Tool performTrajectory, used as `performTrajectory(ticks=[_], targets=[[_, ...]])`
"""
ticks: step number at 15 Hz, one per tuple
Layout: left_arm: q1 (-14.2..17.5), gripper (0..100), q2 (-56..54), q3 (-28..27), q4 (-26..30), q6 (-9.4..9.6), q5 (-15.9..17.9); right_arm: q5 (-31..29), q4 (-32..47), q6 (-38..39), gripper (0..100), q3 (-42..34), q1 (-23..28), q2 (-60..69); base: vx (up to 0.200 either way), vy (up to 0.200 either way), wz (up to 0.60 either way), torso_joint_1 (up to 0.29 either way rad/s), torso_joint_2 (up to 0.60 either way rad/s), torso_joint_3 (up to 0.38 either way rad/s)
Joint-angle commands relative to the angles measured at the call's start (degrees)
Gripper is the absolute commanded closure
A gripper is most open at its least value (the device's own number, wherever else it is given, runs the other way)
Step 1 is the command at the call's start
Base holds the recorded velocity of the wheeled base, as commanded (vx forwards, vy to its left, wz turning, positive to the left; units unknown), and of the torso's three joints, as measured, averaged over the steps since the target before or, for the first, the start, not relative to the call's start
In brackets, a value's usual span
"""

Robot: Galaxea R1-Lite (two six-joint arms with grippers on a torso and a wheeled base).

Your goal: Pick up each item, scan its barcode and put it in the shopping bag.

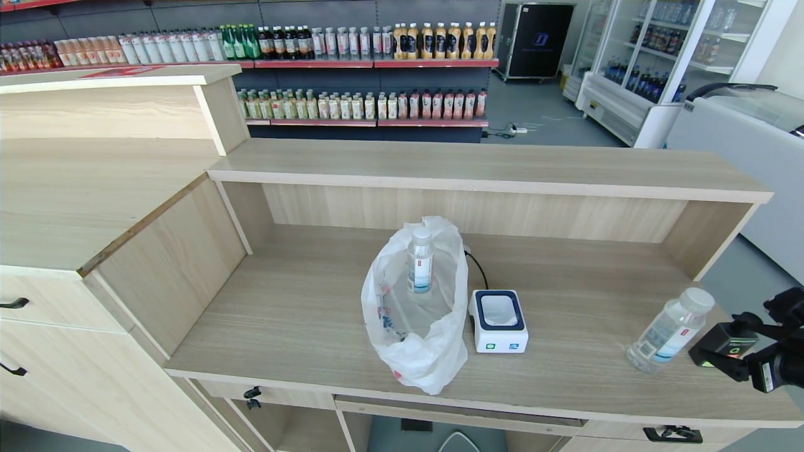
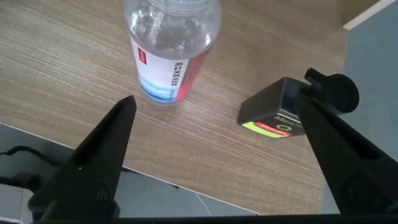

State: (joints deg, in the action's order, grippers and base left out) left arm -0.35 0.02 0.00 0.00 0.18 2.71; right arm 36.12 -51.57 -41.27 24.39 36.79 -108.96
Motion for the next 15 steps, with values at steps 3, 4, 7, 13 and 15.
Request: performTrajectory(ticks=[3,4,7,13,15], targets=[[0.0,0,0.1,0.0,0.0,-0.01,0.0,0.0,-1.3,0.0,0,0.6,-2.0,-3.5,0.000,0.000,0.00,0.000,0.00,0.000],[0.0,0,0.1,0.0,0.0,-0.01,0.0,0.0,-1.3,0.0,0,1.1,-2.5,-3.9,0.000,0.000,0.00,0.000,0.00,0.000],[0.0,0,0.1,0.0,0.0,-0.01,0.0,-0.1,-3.1,0.0,0,1.8,-3.8,-5.1,0.000,0.000,0.00,0.000,0.00,0.000],[0.0,0,0.1,0.0,0.0,-0.01,0.0,-0.1,-4.5,0.2,0,2.4,-5.7,-7.5,0.000,0.000,0.00,0.000,0.00,0.000],[0.0,0,0.1,0.0,0.0,-0.01,0.0,-0.1,-4.6,0.3,0,3.0,-5.9,-8.4,0.000,0.000,0.00,0.000,0.00,0.000]])
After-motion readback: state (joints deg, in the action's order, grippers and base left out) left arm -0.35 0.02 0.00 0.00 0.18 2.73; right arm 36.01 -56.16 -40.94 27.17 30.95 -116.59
